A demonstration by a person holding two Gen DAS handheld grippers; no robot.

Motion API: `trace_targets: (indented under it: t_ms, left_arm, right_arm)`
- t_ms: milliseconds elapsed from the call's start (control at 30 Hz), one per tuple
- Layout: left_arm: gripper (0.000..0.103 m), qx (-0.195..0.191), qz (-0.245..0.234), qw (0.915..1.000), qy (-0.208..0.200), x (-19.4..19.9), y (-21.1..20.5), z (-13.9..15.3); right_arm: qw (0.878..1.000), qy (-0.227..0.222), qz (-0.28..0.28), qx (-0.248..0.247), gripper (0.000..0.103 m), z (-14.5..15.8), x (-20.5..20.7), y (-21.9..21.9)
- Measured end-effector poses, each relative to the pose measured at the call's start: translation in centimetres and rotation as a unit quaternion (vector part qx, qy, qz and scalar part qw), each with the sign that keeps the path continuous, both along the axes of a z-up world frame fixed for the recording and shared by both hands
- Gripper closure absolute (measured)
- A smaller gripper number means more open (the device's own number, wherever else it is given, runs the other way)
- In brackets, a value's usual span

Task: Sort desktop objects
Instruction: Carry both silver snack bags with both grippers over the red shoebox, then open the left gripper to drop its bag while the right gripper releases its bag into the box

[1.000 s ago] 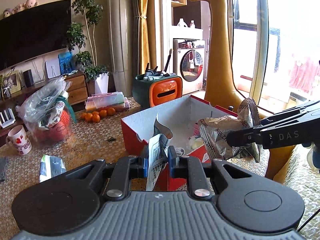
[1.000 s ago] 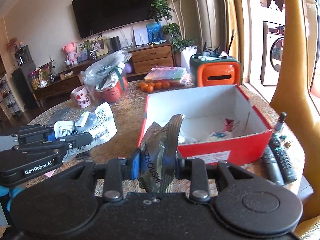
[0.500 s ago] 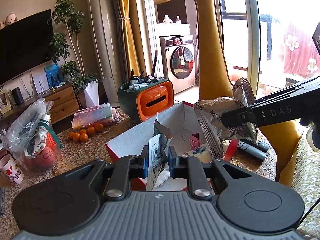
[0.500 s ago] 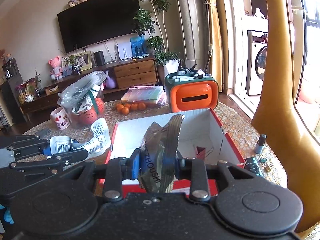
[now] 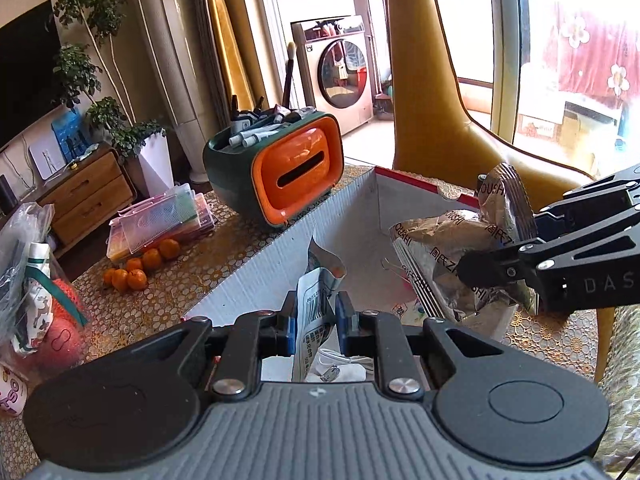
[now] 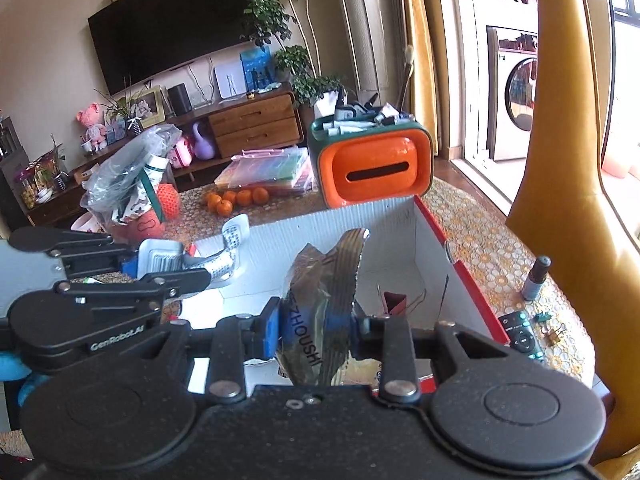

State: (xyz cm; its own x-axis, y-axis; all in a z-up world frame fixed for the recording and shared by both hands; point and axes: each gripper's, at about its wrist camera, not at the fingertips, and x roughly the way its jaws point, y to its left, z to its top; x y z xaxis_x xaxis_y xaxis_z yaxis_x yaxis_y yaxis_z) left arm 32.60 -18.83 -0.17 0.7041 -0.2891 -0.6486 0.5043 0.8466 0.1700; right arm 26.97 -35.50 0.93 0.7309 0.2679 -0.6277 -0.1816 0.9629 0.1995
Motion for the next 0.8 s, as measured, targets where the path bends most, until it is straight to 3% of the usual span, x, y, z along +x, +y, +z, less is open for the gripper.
trace_targets:
  t_ms: [467, 600, 800]
  left_arm:
    - [0.085, 0.055, 0.013, 0.9966, 0.060, 5.1, -1.8, -5.2]
    - [0.085, 0.060, 0.011, 0.9951, 0.077, 5.7, -2.2, -6.0]
    - [0.085, 0.078, 0.009, 0.9915, 0.104, 6.3, -2.8, -6.8]
  right_arm:
    - [0.998, 0.063, 0.006, 0.009, 0.075, -5.0, 3.4, 1.5]
    - [0.995, 0.095, 0.008, 0.031, 0.075, -6.3, 4.1, 1.2]
    - [0.996, 0.088, 0.021, 0.008, 0.074, -6.9, 4.2, 1.8]
